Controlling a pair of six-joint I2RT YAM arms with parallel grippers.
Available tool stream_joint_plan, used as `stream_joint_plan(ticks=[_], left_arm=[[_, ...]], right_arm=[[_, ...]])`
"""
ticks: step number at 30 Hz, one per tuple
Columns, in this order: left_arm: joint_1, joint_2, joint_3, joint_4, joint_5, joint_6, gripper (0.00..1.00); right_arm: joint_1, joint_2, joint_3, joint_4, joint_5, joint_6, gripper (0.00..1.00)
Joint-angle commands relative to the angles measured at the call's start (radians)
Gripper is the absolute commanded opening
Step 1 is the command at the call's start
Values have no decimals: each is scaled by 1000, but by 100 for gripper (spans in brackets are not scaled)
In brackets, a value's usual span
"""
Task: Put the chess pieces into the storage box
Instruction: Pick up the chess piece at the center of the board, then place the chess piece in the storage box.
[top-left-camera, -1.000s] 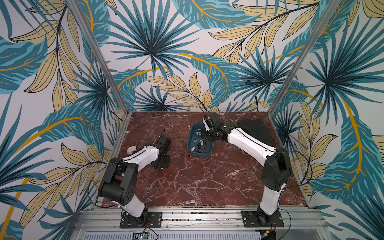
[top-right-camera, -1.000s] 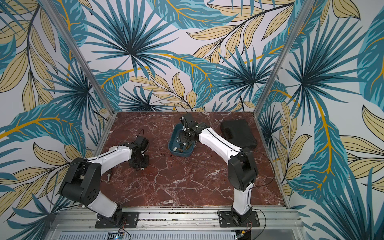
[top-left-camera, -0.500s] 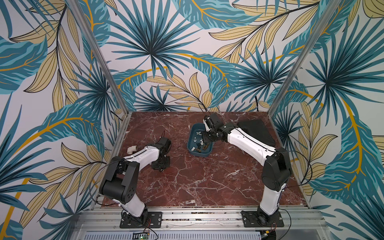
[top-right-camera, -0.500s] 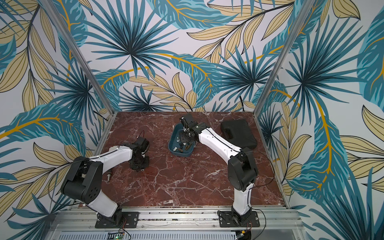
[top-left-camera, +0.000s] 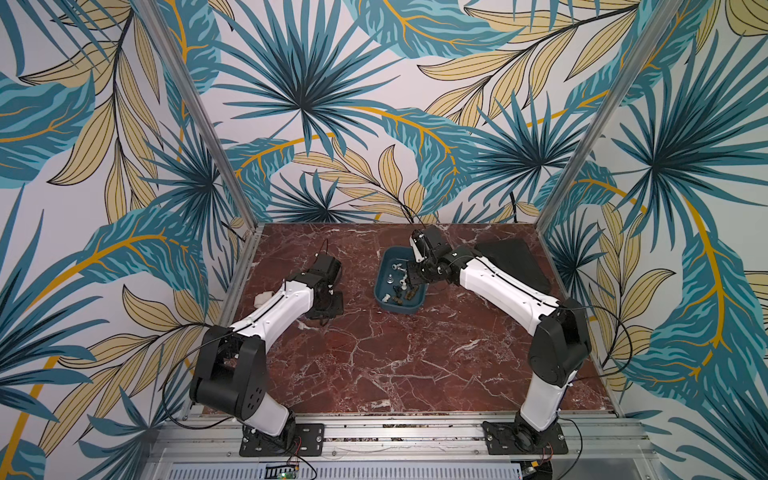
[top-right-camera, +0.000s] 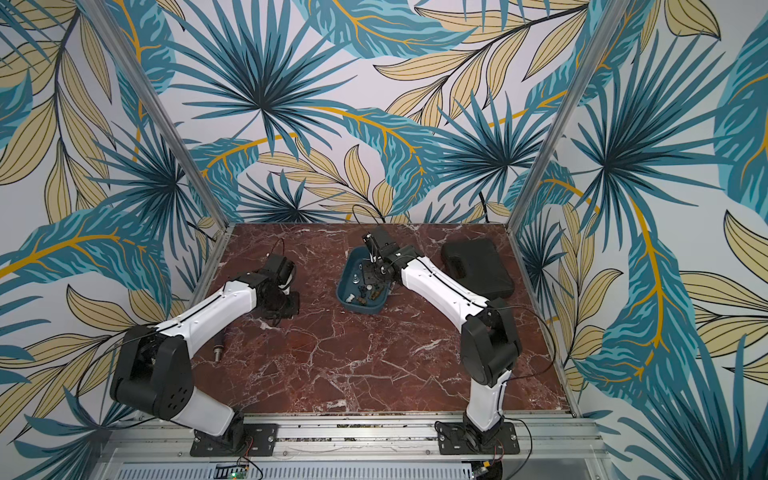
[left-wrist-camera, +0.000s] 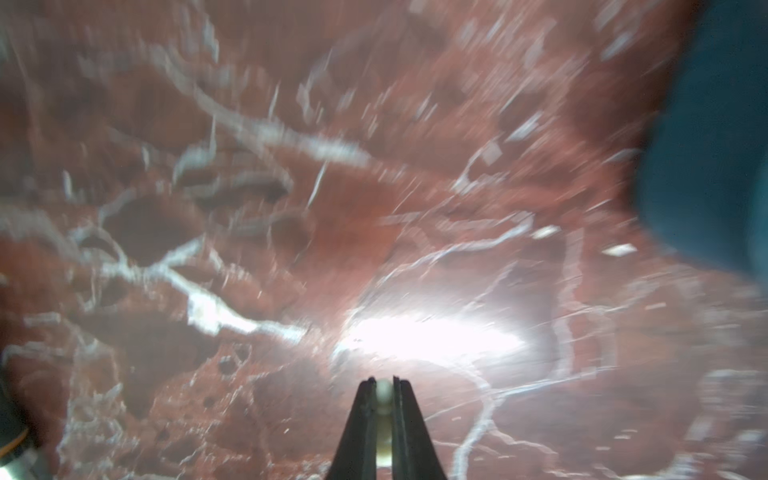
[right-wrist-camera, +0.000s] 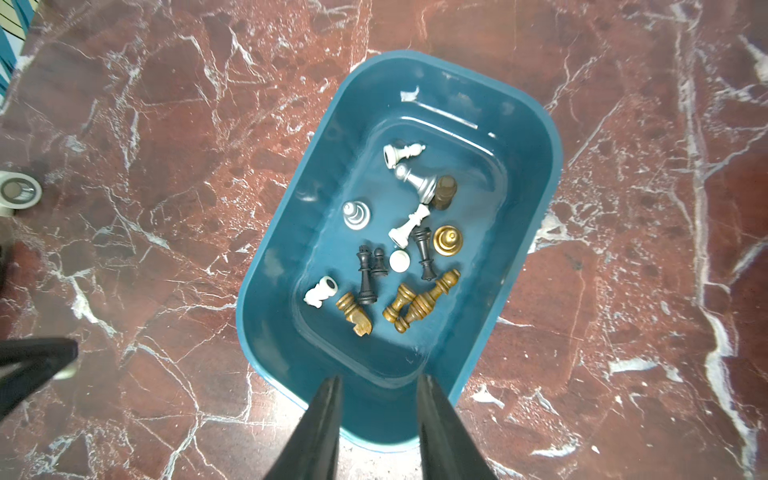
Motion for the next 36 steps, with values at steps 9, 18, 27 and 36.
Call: stream_joint_plan(ticks=[9,18,27,36], left_arm=[[-125,449,659,10,112,62,1],[-148,624,785,-16,173,59,9],[-149,550,761,-35,167,71,38],[-121,173,415,284,-114,133,39]], right_arm=[[-60,-136,-112,20,67,-3,36],[-134,-202,-186,20,82,-15,36],[-177,-235,-214,20,100,-15,36],[-302,-408,-369,107,334,-3,42]])
